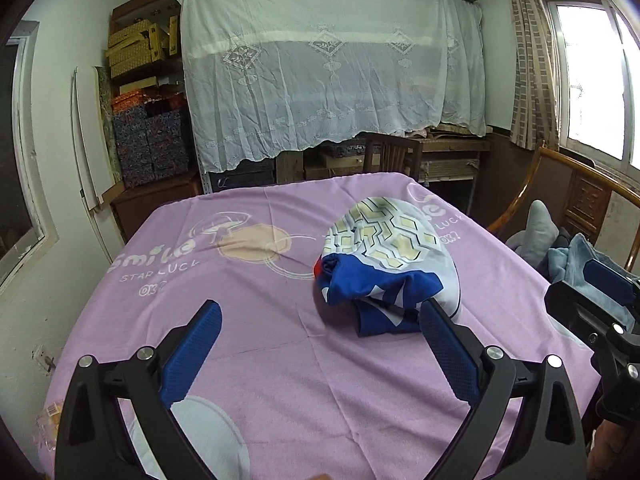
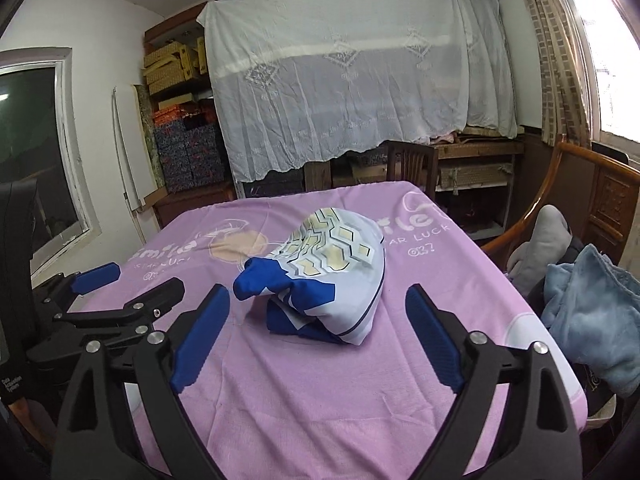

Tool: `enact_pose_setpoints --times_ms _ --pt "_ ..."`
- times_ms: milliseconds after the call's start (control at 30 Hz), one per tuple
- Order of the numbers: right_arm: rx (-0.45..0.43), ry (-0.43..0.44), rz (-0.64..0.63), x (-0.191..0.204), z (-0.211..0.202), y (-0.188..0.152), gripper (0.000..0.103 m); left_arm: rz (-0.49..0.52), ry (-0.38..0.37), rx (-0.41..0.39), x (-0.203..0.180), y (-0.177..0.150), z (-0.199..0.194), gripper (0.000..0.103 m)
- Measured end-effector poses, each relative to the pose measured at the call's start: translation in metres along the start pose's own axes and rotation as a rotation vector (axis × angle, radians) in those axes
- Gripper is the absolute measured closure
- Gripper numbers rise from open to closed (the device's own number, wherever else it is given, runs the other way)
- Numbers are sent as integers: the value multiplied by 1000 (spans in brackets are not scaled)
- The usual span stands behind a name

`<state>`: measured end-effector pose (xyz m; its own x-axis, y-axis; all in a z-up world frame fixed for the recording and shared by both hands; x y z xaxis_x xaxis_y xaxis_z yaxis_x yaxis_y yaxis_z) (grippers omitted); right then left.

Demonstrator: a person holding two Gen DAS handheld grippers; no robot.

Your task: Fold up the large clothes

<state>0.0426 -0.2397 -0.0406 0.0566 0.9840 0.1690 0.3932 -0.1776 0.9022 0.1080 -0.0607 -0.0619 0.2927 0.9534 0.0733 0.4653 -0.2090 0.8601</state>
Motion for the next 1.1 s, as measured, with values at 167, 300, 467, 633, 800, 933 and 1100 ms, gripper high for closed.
enact_pose_setpoints --times_ms 167,300,467,633,800,933,1100 --pt "34 13 27 -5 12 -10 14 -11 4 36 0 -6 13 4" --pt "69 11 27 -6 32 -17 14 9 6 43 -2 -8 23 4" --pt "114 7 42 -12 55 -24 14 11 37 48 2 -8 33 4" --pt "136 6 76 -22 64 -29 14 5 31 65 2 -10 36 4" --pt "137 10 84 -26 64 -30 14 13 25 56 0 -10 33 4" --pt "128 12 72 -23 61 -29 14 -1 8 73 -2 -11 33 4" --pt "122 14 64 -19 58 -28 14 4 22 66 -2 -12 30 4"
Point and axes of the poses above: each gripper's, at about its wrist camera, not at the fingertips, and z roughly the way its jaws point, x to its left, y to its top, the point moved 8 cm from there along z, roughly the way its jaws point
